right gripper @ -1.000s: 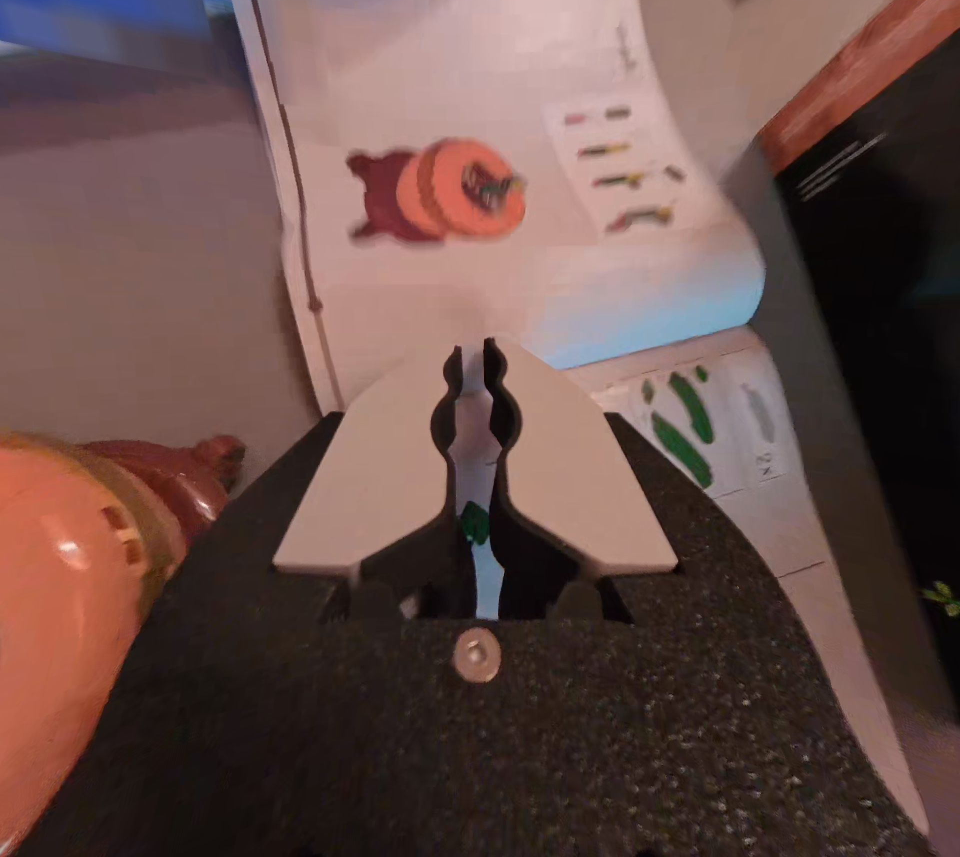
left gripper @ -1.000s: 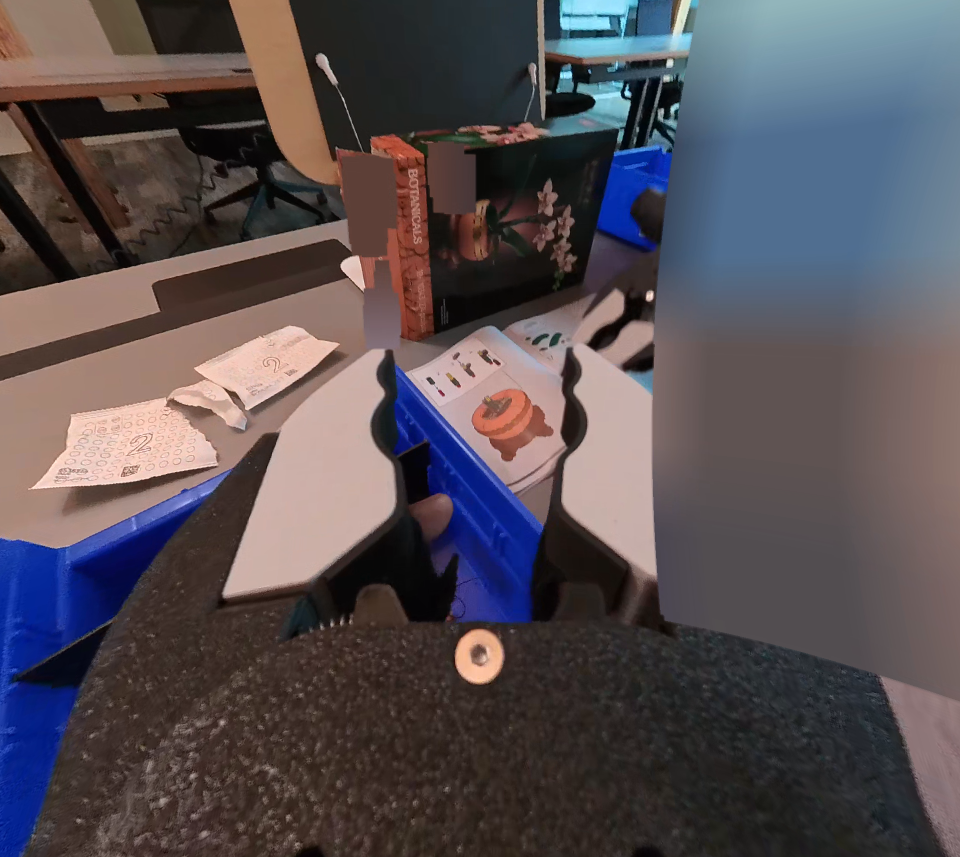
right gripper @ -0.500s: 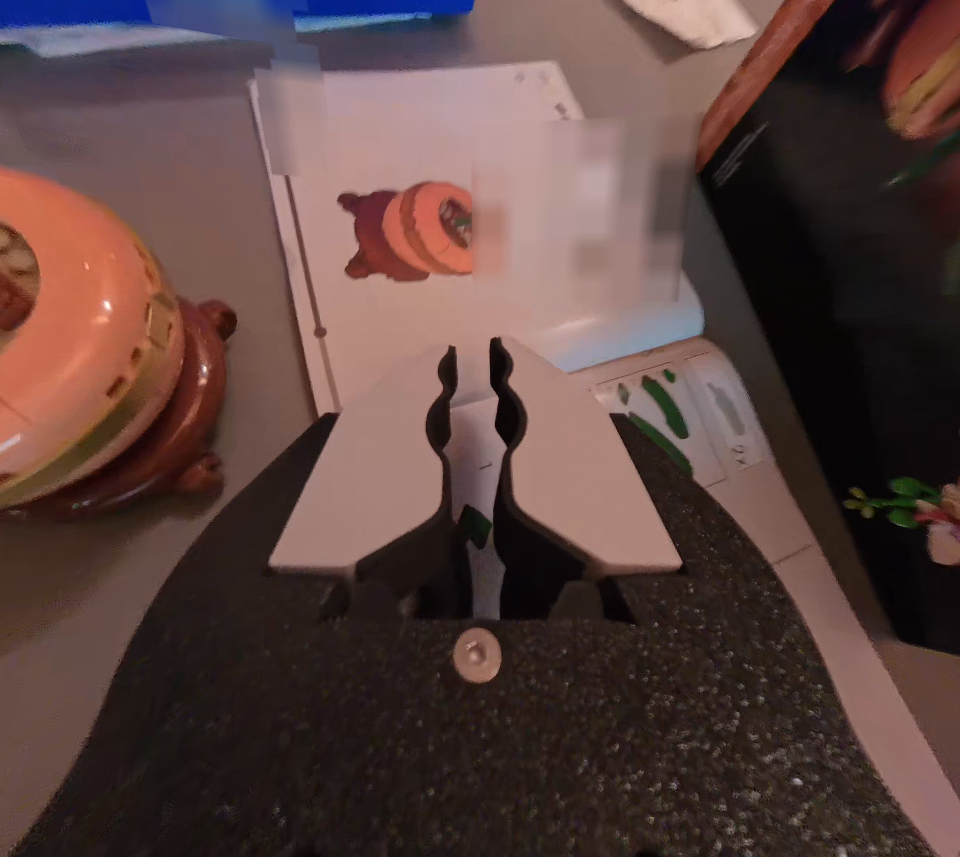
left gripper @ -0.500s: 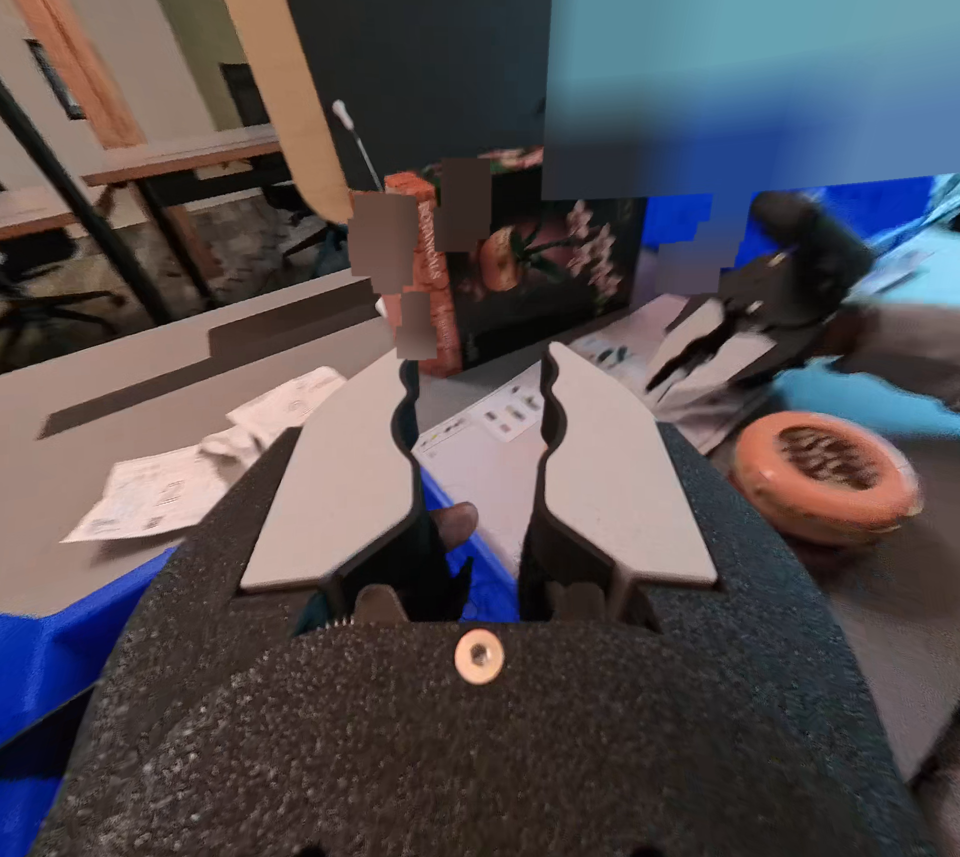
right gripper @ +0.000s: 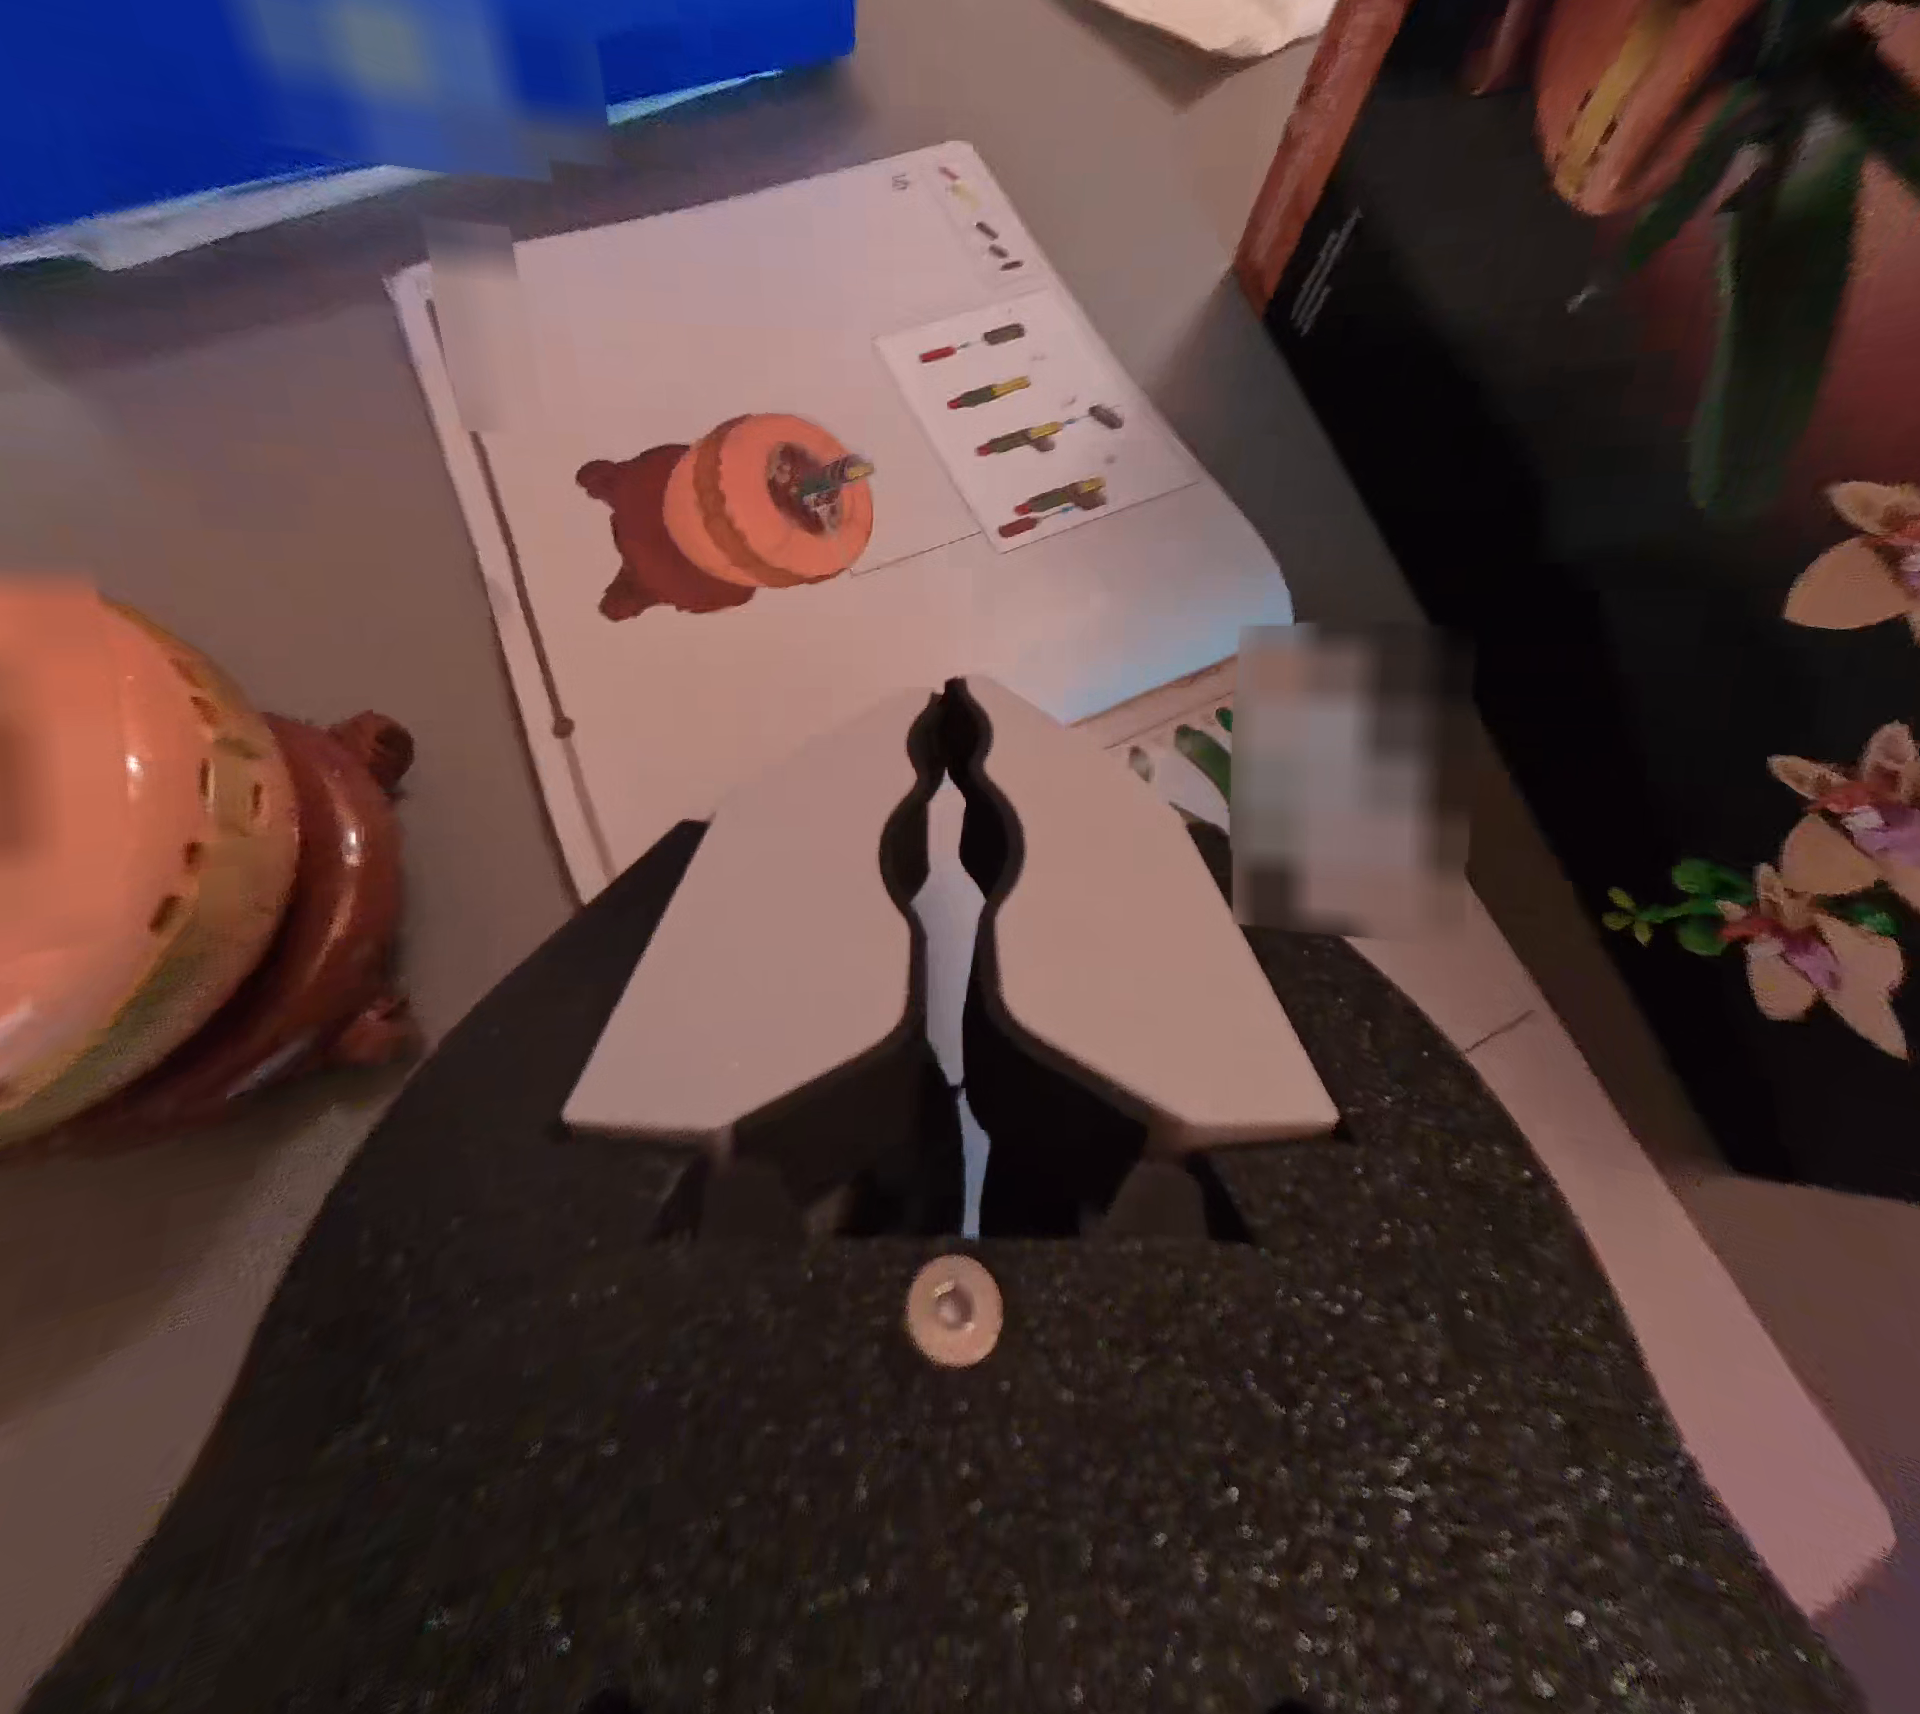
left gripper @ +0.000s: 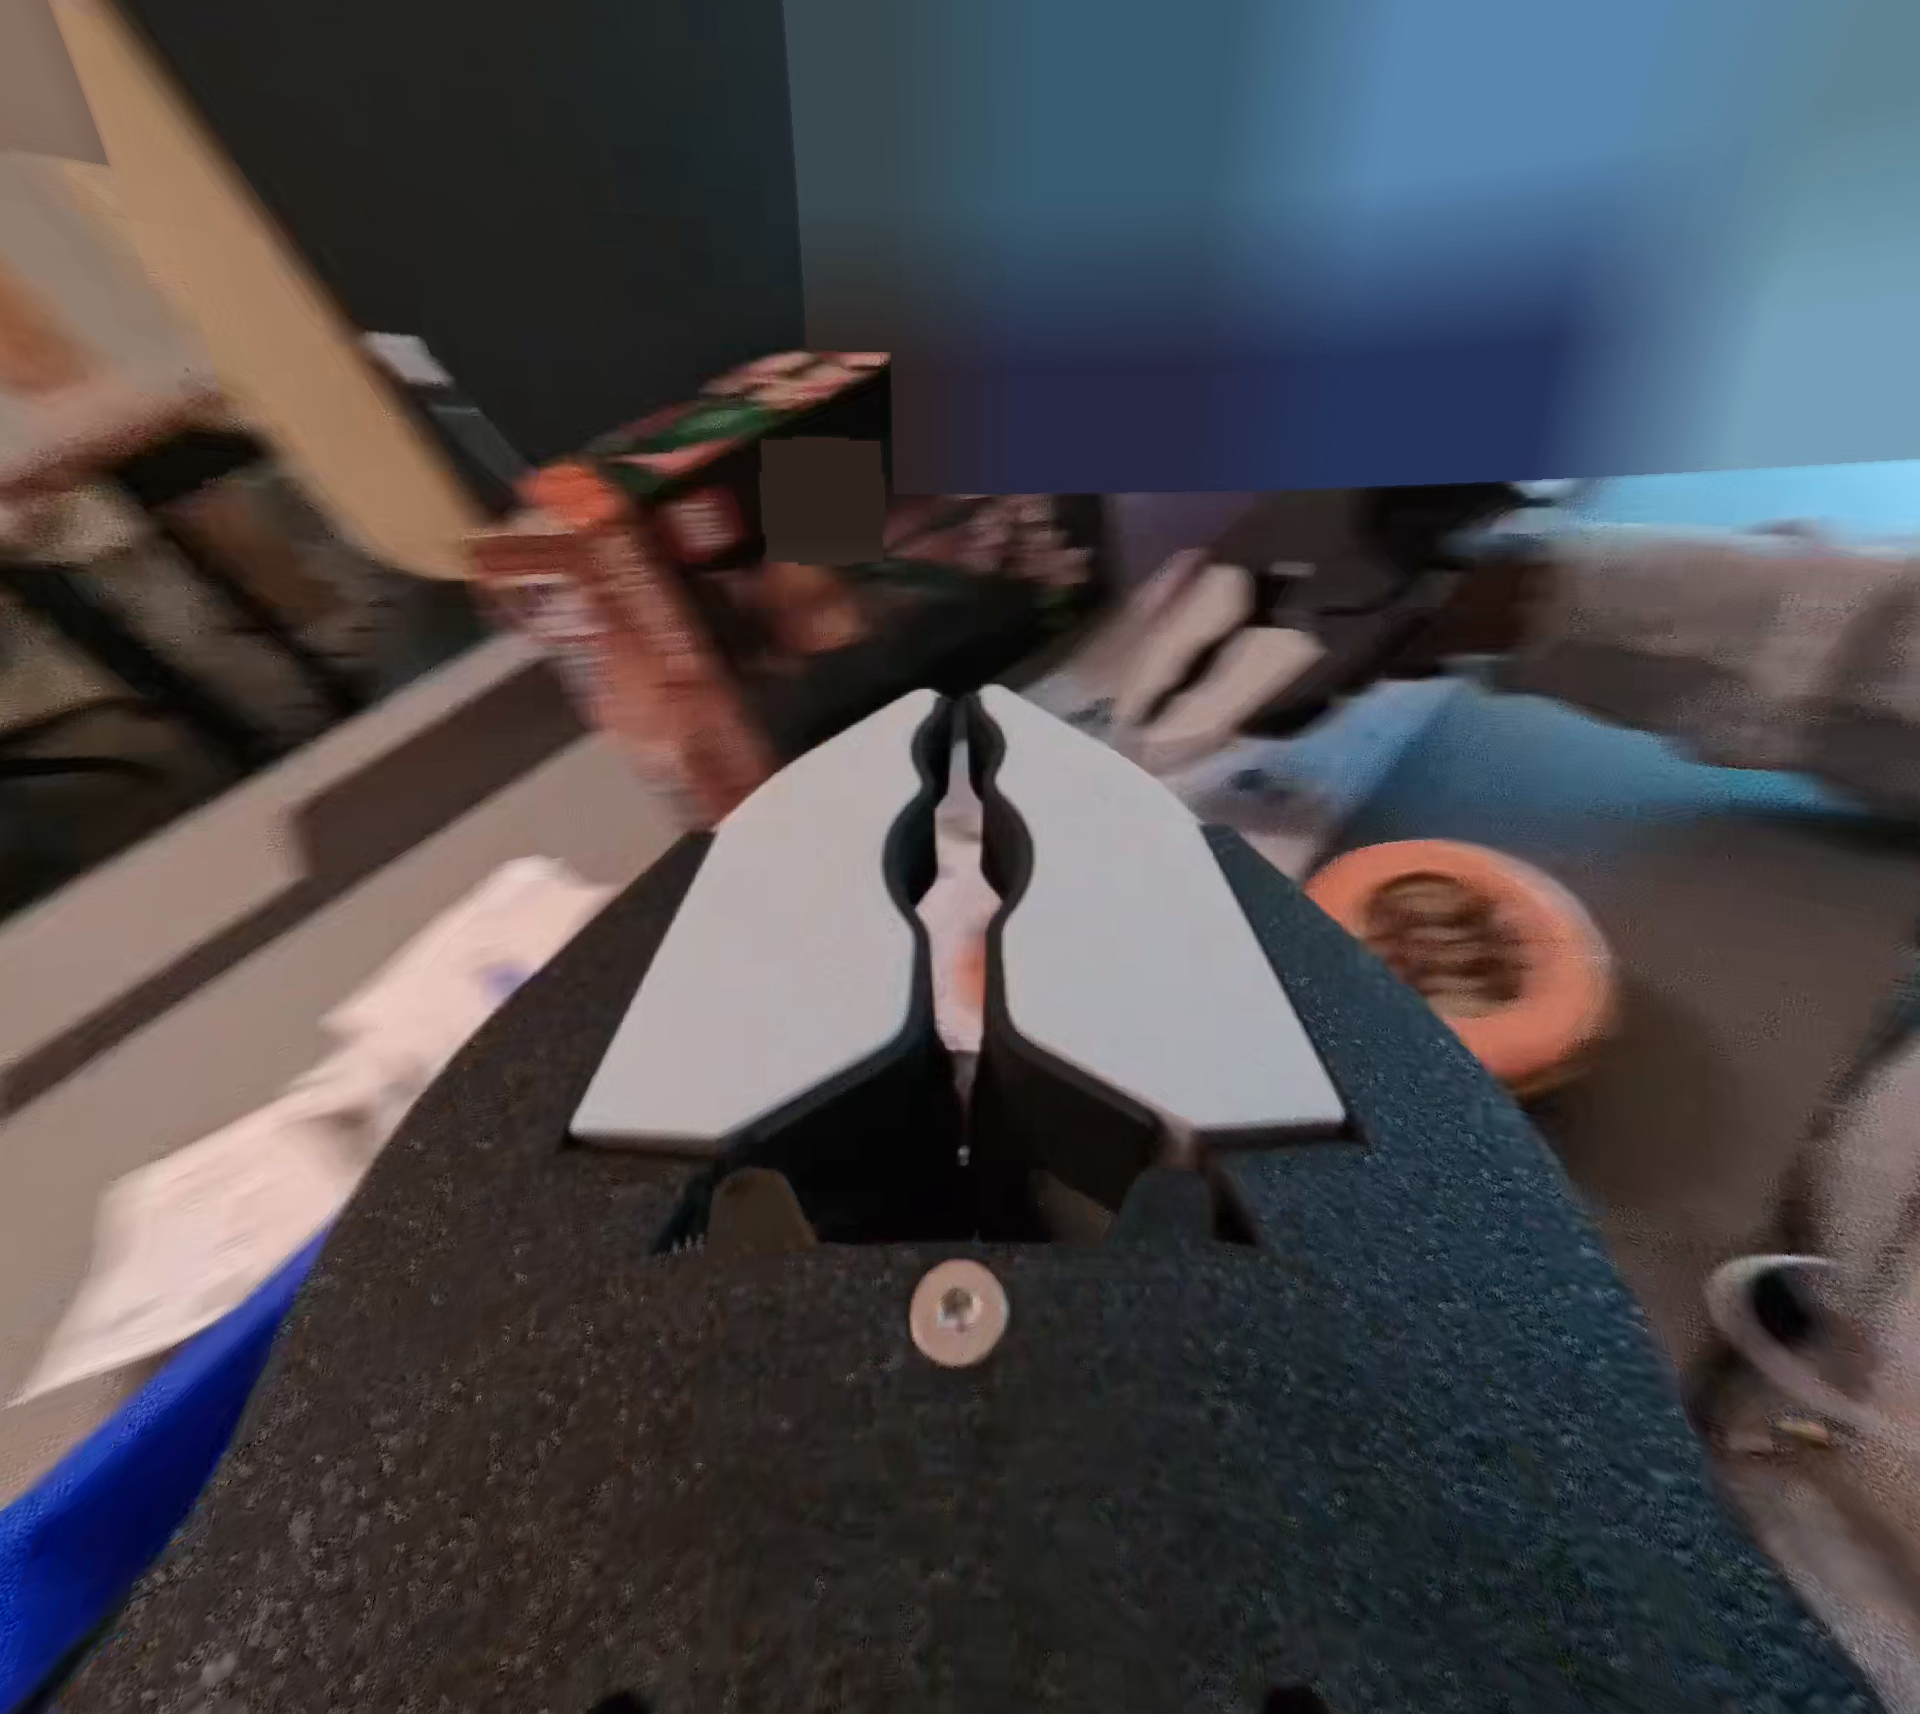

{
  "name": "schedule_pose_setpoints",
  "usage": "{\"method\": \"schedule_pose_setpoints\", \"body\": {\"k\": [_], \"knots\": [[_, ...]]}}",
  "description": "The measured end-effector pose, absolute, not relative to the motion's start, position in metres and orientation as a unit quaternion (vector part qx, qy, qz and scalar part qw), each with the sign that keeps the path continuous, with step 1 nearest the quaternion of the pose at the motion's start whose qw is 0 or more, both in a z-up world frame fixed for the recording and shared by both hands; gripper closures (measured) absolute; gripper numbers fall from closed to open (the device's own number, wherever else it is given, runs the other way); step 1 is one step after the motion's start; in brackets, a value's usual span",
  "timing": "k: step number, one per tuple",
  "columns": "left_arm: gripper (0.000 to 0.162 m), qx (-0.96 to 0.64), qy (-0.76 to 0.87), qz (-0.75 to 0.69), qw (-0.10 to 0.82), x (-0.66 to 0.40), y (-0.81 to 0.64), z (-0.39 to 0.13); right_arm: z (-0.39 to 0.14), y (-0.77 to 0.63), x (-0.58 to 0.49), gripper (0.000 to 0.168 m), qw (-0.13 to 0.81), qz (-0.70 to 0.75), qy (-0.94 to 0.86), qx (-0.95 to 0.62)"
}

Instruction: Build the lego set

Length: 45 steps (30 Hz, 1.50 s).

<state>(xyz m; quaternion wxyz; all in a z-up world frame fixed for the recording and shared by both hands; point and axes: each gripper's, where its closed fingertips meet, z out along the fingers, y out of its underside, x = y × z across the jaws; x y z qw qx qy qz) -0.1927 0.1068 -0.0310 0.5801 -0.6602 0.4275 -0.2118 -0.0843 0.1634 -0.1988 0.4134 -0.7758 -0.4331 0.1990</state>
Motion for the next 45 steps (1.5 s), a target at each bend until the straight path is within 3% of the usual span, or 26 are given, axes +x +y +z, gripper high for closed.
{"method": "schedule_pose_setpoints", "body": {"k": [6, 10, 15, 20, 29, 33, 35, 37, 39, 43, 45], "knots": [[0.162, -0.734, 0.431, -0.327, 0.410, -0.106, 0.131, -0.139, -0.197, 0.140, -0.089, 0.168, 0.275, 0.436, -0.474, -0.714], [0.162, -0.773, 0.421, -0.407, 0.245, -0.081, 0.118, -0.195, -0.219, 0.126, -0.092, 0.168, 0.160, 0.432, -0.438, -0.772], [0.162, -0.783, 0.464, -0.378, 0.168, -0.084, 0.102, -0.238, -0.235, 0.128, -0.096, 0.168, 0.108, 0.422, -0.348, -0.831], [0.162, -0.769, 0.473, -0.395, 0.170, -0.085, 0.101, -0.238, -0.239, 0.148, -0.097, 0.168, 0.131, 0.362, -0.324, -0.864], [0.162, -0.759, 0.491, -0.381, 0.194, -0.086, 0.100, -0.239, -0.239, 0.243, -0.067, 0.168, 0.300, 0.228, -0.257, -0.890], [0.162, -0.757, 0.494, -0.374, 0.207, -0.088, 0.100, -0.238, -0.184, 0.210, -0.086, 0.168, 0.424, 0.291, -0.322, -0.795], [0.162, -0.756, 0.480, -0.370, 0.249, -0.088, 0.106, -0.228, -0.147, 0.185, -0.082, 0.165, 0.515, 0.294, -0.336, -0.732], [0.160, -0.736, 0.447, -0.395, 0.321, -0.087, 0.114, -0.198, -0.117, 0.165, -0.067, 0.141, 0.611, 0.252, -0.318, -0.680], [0.150, -0.713, 0.421, -0.392, 0.400, -0.093, 0.124, -0.164, -0.097, 0.147, -0.050, 0.129, 0.683, 0.198, -0.284, -0.643], [0.133, -0.635, 0.374, -0.369, 0.567, -0.118, 0.131, -0.089, -0.083, 0.122, -0.038, 0.130, 0.717, 0.162, -0.236, -0.635], [0.119, -0.614, 0.350, -0.377, 0.599, -0.128, 0.127, -0.067, -0.088, 0.121, -0.038, 0.126, 0.703, 0.154, -0.225, -0.657]]}}
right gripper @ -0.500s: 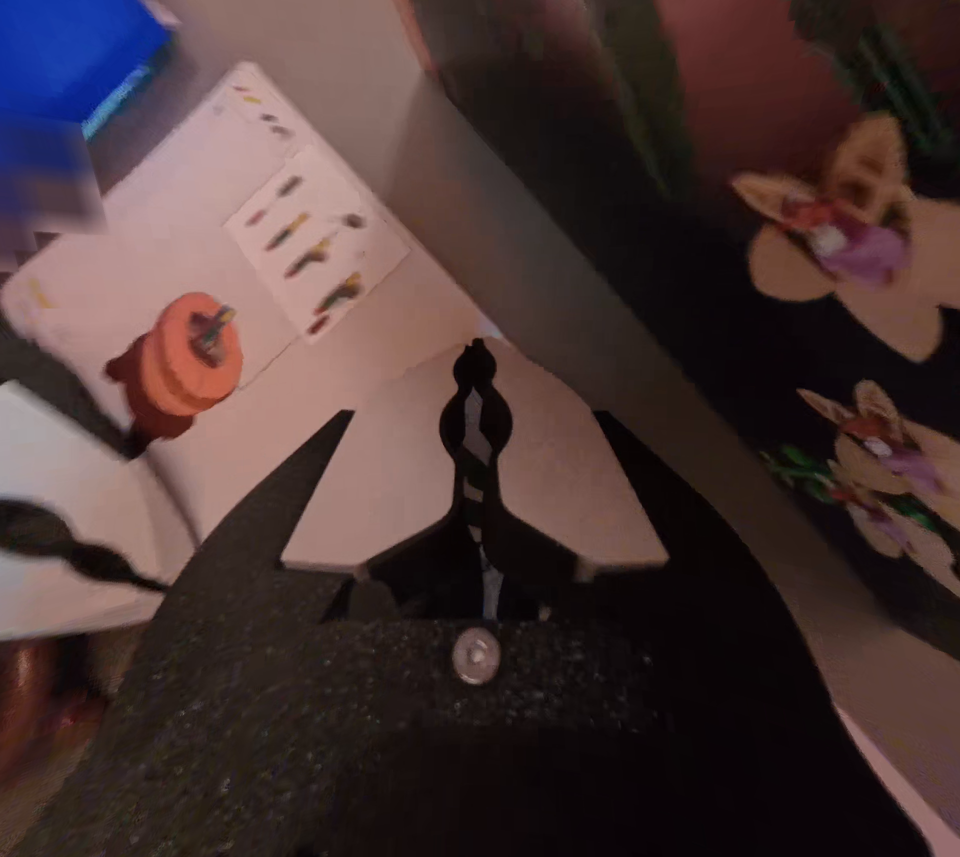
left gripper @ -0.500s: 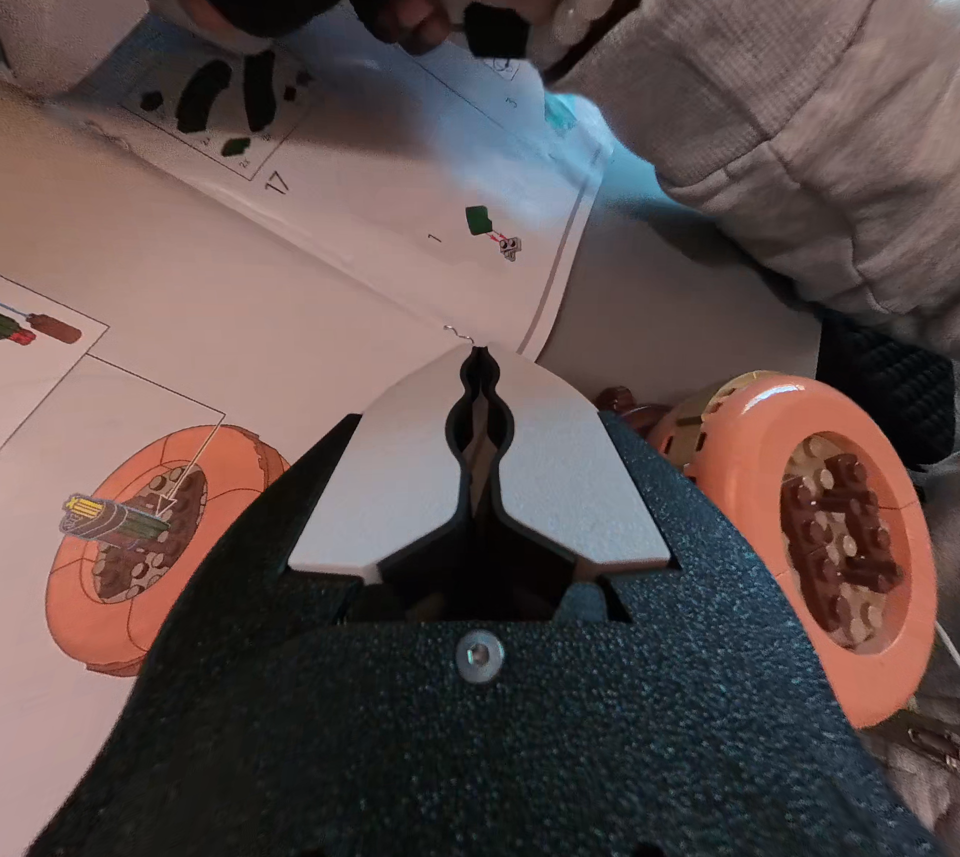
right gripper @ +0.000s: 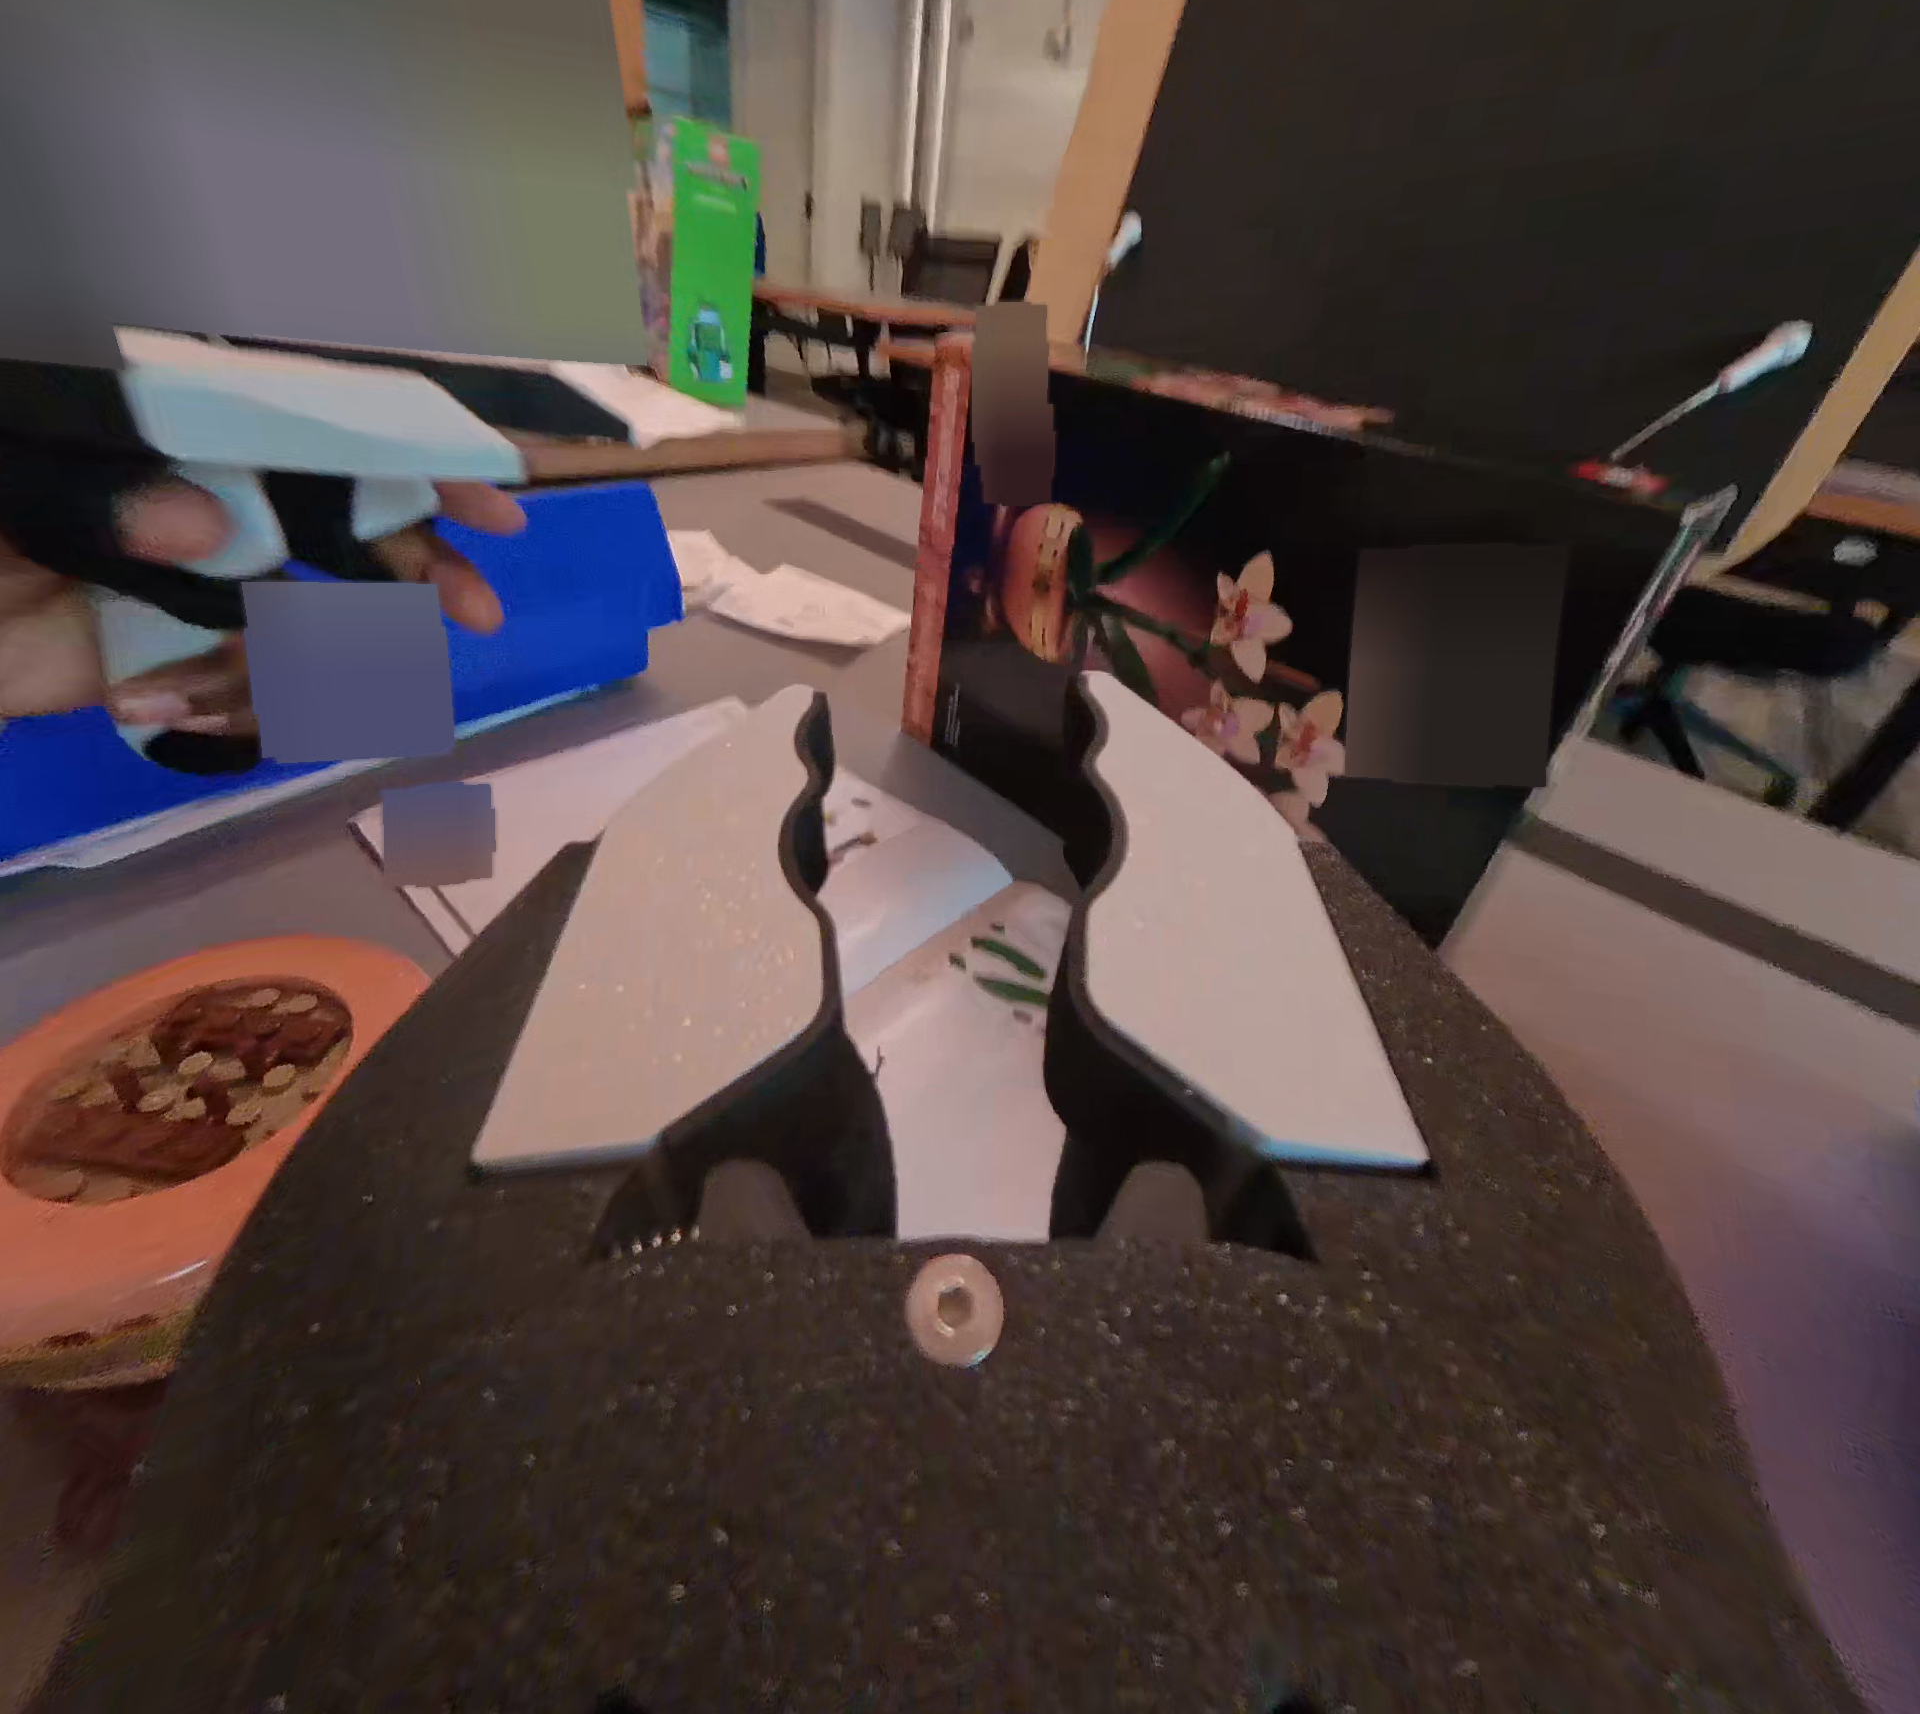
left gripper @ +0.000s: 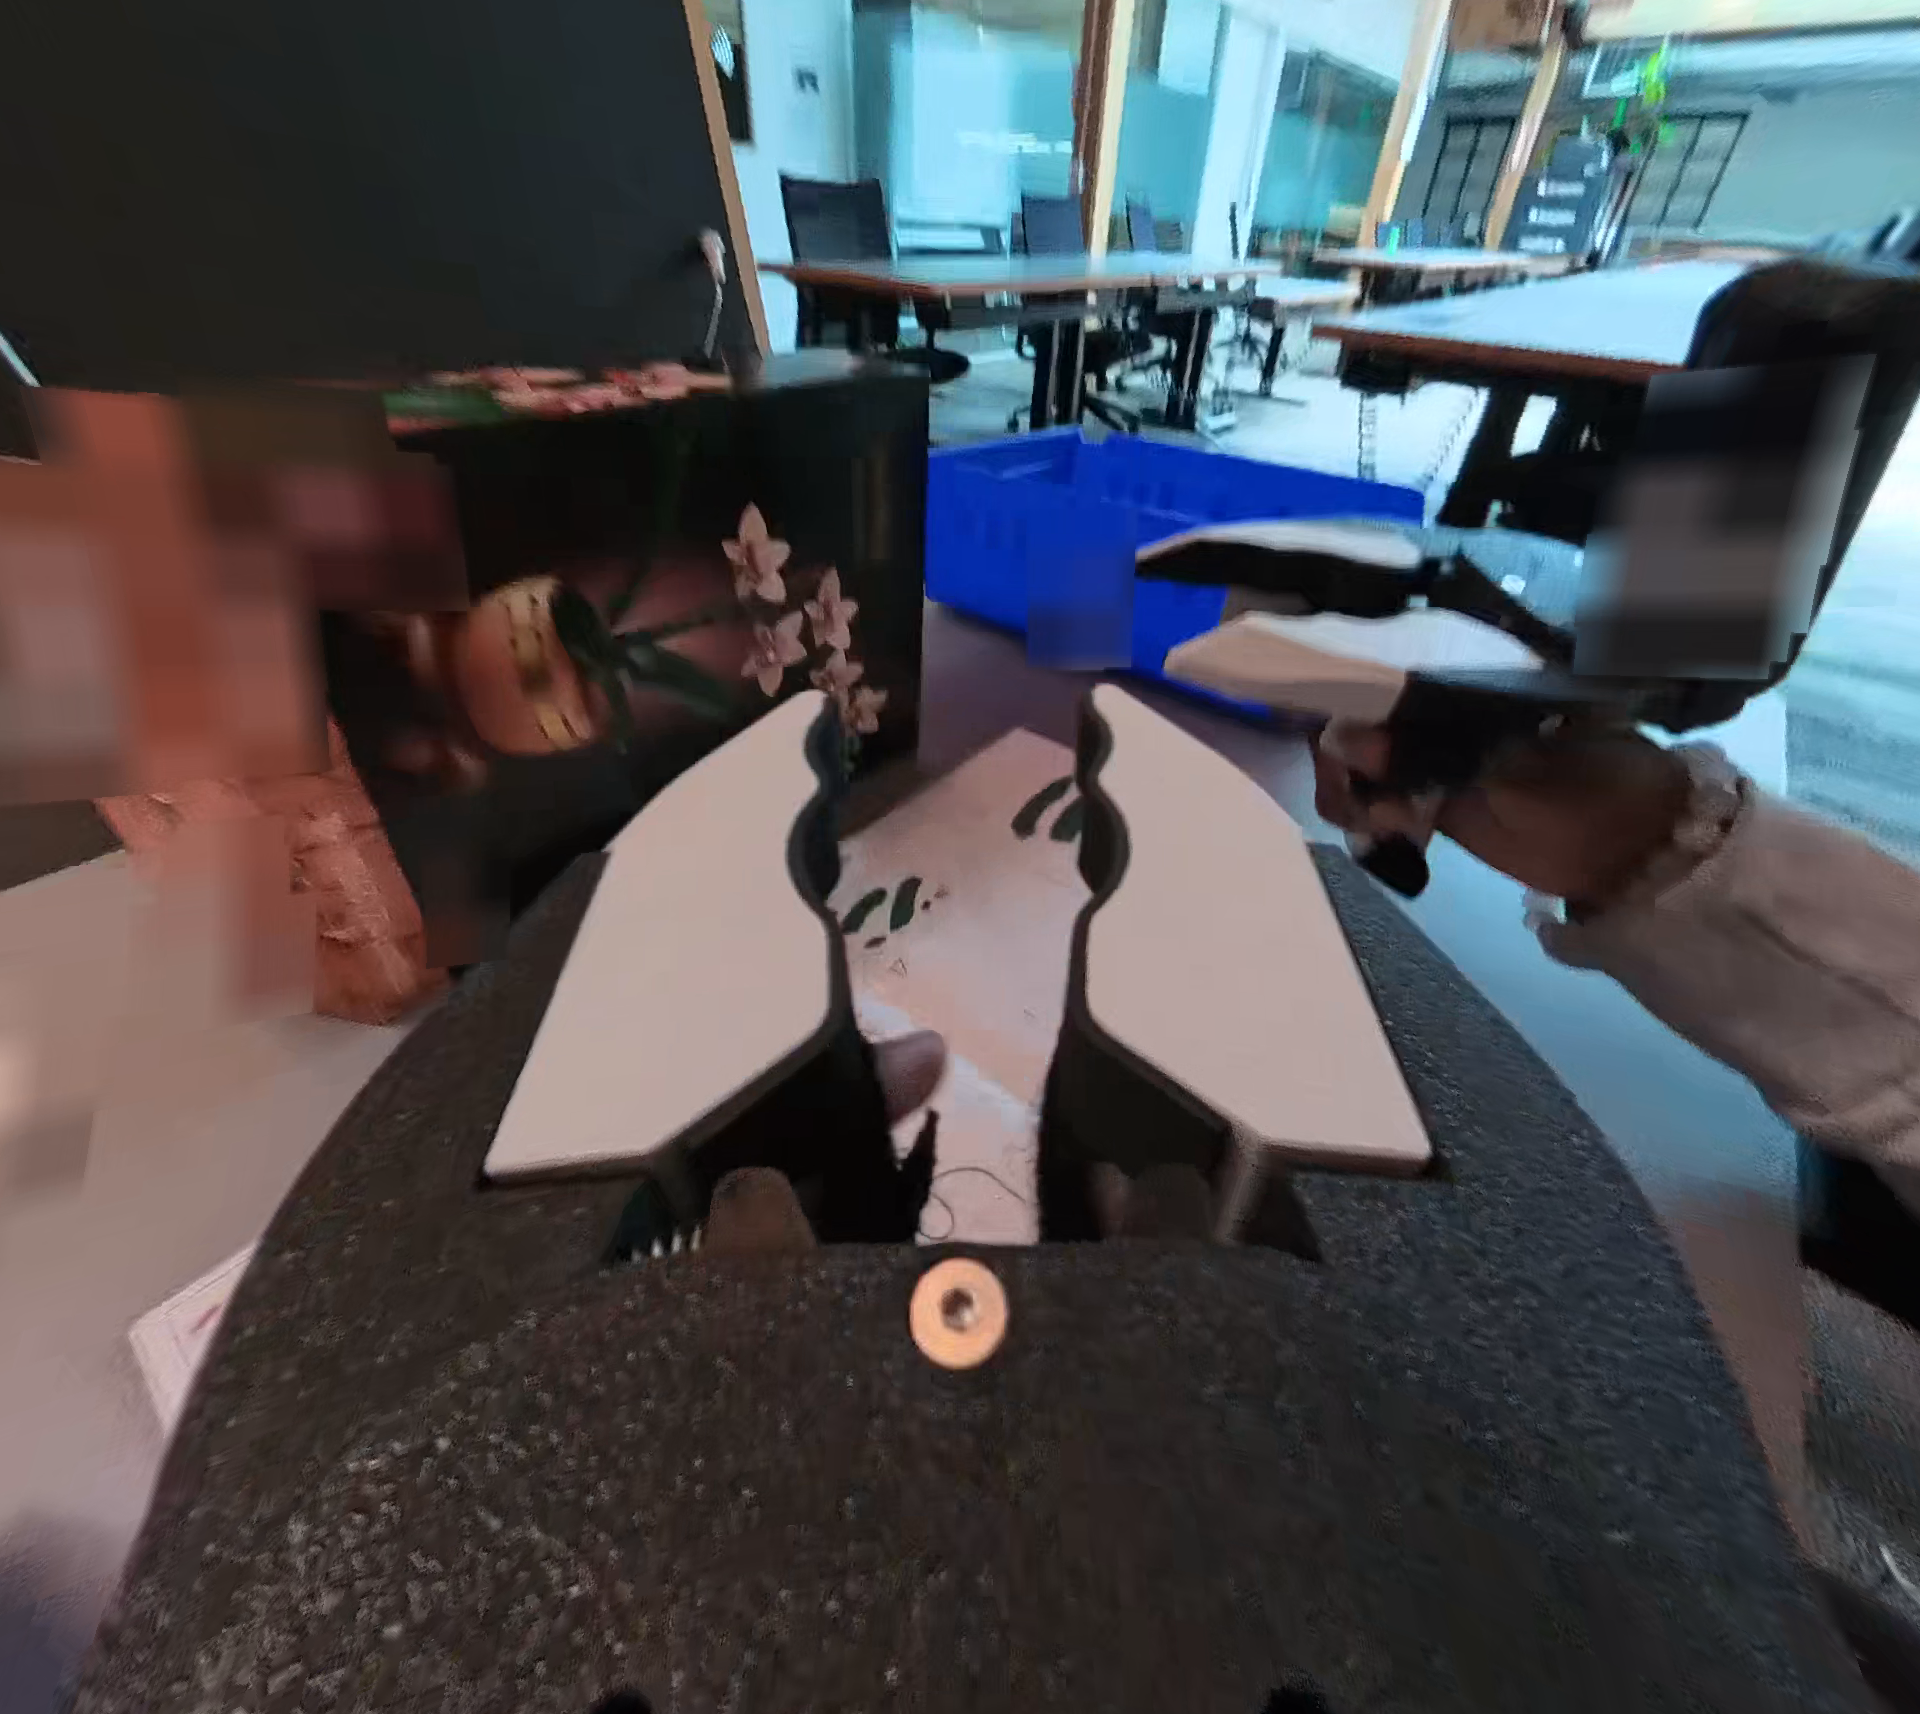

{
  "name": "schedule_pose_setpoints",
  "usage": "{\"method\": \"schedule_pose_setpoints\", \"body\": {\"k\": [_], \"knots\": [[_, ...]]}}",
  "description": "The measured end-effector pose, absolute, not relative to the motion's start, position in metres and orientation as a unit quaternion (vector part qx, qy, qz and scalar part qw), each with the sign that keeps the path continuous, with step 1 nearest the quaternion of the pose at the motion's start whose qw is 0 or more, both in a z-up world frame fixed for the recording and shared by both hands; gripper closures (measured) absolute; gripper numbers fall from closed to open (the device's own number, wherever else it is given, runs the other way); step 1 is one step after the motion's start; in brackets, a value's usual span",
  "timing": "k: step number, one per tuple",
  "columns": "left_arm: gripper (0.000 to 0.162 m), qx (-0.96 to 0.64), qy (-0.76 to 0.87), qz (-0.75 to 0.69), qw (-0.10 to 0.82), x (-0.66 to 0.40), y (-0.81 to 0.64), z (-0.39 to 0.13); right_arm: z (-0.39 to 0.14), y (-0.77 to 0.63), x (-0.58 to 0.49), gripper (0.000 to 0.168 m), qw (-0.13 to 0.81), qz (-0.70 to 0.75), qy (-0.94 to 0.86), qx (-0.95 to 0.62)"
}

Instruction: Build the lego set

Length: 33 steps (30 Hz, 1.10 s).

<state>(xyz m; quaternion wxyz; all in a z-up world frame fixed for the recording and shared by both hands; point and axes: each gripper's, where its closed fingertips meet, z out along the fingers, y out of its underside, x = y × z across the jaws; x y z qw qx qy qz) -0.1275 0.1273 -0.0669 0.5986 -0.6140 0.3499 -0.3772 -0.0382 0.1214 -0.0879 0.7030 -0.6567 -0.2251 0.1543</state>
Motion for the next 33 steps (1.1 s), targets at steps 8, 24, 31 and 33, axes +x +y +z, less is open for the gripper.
{"method": "schedule_pose_setpoints", "body": {"k": [8, 24, 31, 33], "knots": [[0.078, -0.664, 0.341, -0.359, 0.559, -0.140, 0.115, -0.088, -0.121, 0.114, -0.042, 0.099, 0.613, 0.120, -0.222, -0.749], [0.075, -0.759, 0.341, -0.186, 0.522, -0.161, 0.150, -0.149, -0.149, 0.118, 0.023, 0.038, 0.583, 0.020, -0.047, -0.811], [0.065, -0.762, 0.332, -0.173, 0.529, -0.162, 0.150, -0.149, -0.152, 0.117, 0.025, 0.035, 0.574, -0.014, -0.046, -0.818], [0.059, -0.763, 0.328, -0.171, 0.531, -0.163, 0.150, -0.148, -0.152, 0.116, 0.025, 0.035, 0.574, -0.019, -0.045, -0.818]]}}
